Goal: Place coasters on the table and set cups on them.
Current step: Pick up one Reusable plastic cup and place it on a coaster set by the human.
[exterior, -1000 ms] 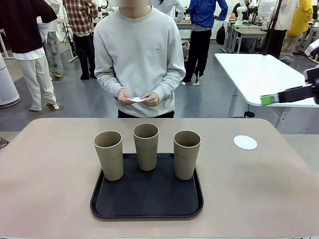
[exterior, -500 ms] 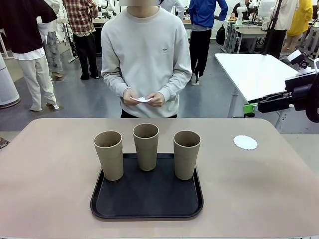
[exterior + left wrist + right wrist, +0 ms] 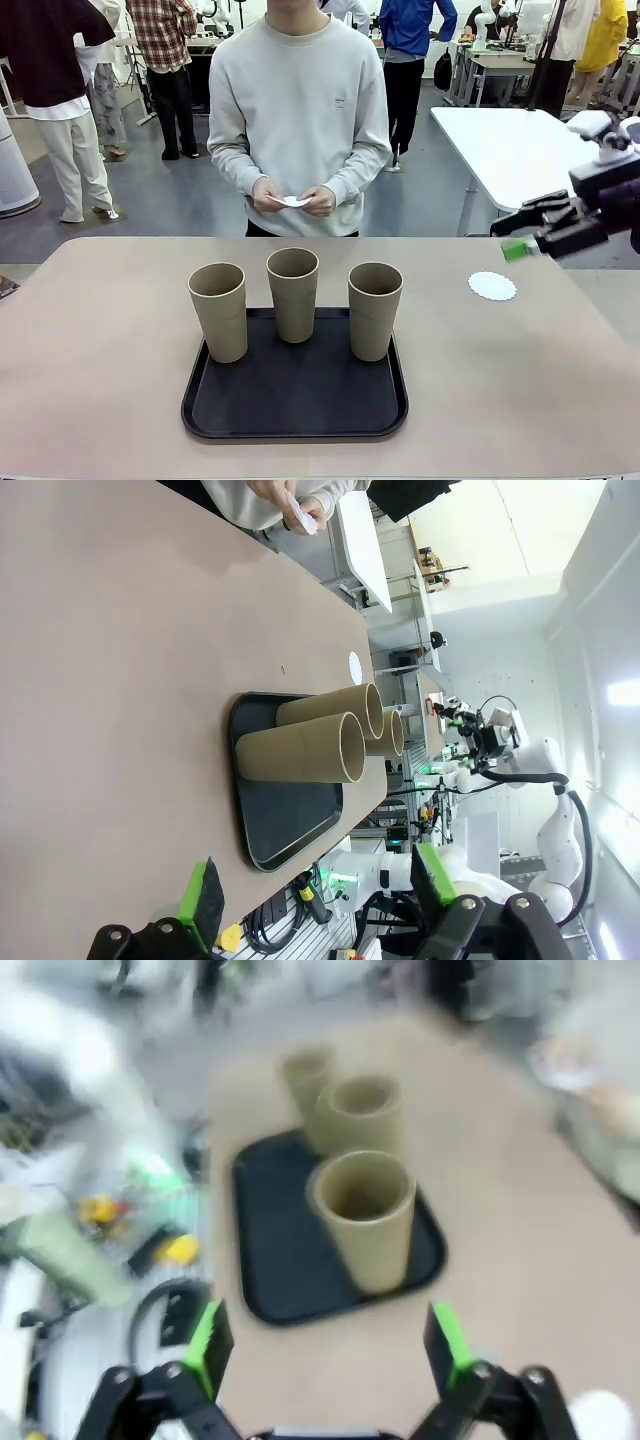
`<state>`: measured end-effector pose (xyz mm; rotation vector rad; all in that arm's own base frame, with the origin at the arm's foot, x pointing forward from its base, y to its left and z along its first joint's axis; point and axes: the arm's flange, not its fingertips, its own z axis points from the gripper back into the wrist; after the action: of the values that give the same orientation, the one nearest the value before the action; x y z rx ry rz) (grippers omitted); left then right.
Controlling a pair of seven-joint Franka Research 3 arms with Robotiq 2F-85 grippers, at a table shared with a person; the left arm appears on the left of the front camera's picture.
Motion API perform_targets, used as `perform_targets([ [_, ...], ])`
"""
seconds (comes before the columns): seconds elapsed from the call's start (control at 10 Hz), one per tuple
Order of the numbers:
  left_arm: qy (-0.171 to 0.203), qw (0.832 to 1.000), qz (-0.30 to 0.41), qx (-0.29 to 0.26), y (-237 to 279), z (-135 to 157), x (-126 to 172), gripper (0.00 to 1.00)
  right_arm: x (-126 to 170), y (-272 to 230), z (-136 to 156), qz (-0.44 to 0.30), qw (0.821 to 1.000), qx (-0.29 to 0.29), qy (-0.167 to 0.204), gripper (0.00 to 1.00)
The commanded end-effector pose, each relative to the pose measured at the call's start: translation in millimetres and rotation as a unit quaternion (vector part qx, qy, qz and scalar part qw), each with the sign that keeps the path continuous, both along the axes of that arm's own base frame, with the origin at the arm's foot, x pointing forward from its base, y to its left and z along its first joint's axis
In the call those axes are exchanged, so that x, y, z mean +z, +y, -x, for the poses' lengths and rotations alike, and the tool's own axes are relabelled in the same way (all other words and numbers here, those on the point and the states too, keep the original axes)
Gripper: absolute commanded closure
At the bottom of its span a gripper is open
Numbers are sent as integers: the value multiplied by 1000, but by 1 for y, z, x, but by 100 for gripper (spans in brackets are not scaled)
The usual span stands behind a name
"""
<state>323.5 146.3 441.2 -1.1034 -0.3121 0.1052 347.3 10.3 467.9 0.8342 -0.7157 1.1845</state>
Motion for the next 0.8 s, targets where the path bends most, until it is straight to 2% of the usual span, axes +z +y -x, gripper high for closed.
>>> perform_targets([
  [0.0, -7, 1000, 2, -2, 1, 1, -1, 0, -20, -1, -23, -20, 993, 107, -52, 0],
  [0.2, -7, 1000, 2, -2, 1, 1, -1, 0, -47, 16, -37, -64, 988, 123, -73, 0],
  [0.5, -7, 1000, 2, -2, 1, 1, -1, 0, -84, 28, -53, -149, 980, 78, -104, 0],
  [0.7, -7, 1000, 2, -2, 1, 1, -1, 0, -99, 30, -54, -138, 984, 50, -102, 0],
])
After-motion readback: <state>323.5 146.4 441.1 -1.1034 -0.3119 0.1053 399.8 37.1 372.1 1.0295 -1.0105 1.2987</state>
